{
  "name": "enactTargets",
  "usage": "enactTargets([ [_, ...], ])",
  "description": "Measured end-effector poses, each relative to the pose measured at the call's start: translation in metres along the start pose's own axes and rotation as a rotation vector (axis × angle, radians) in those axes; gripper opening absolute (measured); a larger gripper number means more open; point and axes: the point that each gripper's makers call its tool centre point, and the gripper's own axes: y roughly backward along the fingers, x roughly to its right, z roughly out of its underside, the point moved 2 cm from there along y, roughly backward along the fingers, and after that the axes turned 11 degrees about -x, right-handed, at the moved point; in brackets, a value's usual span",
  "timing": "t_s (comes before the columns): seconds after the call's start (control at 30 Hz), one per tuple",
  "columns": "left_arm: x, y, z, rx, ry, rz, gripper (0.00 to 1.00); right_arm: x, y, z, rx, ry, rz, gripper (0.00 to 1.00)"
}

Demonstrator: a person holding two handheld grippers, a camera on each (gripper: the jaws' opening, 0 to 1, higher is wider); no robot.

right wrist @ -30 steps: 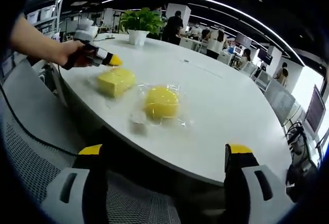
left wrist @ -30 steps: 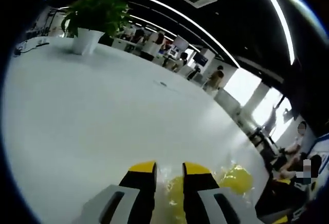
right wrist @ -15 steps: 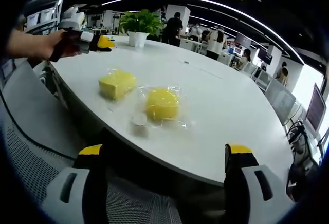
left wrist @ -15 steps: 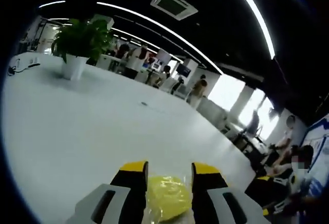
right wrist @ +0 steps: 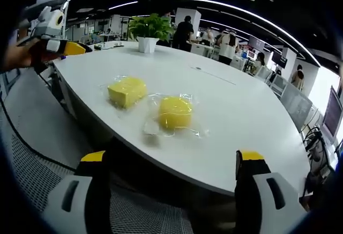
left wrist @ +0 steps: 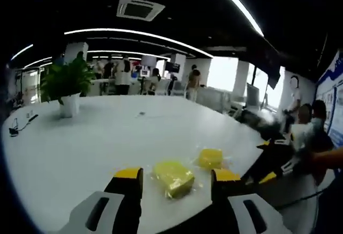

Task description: Compare the silicone blocks by pressing each to a similar depth, holding the contact briefly, and releasing to observe deformation and rebound differences across the visible hardness samples.

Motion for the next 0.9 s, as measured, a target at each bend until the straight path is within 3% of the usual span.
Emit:
enactTargets([
  [0.13,-0.002,0.006,0.008,0.001,0.048,0.003,0.7,-0.001,0.0,-0.001,0.01,-0.002,-0.009,0.91],
  [0.37,-0.009,0.001,0.03,-0.057,0.002,-0.046,0.83,0.0,0.002,-0.002,0.018,0.0,-0.003,0.94],
  [0.53,-0.006,-0.004,0.036,-0.087,-0.026,-0.051,0.86,0.0,0.0,0.002,-0.006,0.003,-0.004,0.96],
  [0.63,-0.001,-0.004,0.037,-0.067,-0.058,-0.02,0.87,0.0,0.0,0.003,-0.007,0.002,-0.005,0.96],
  [0.9,-0.004,-0.009,0.054,-0.098,-0.018,-0.012,0.91,0.0,0.001,0.003,-0.008,-0.001,-0.005,0.96],
])
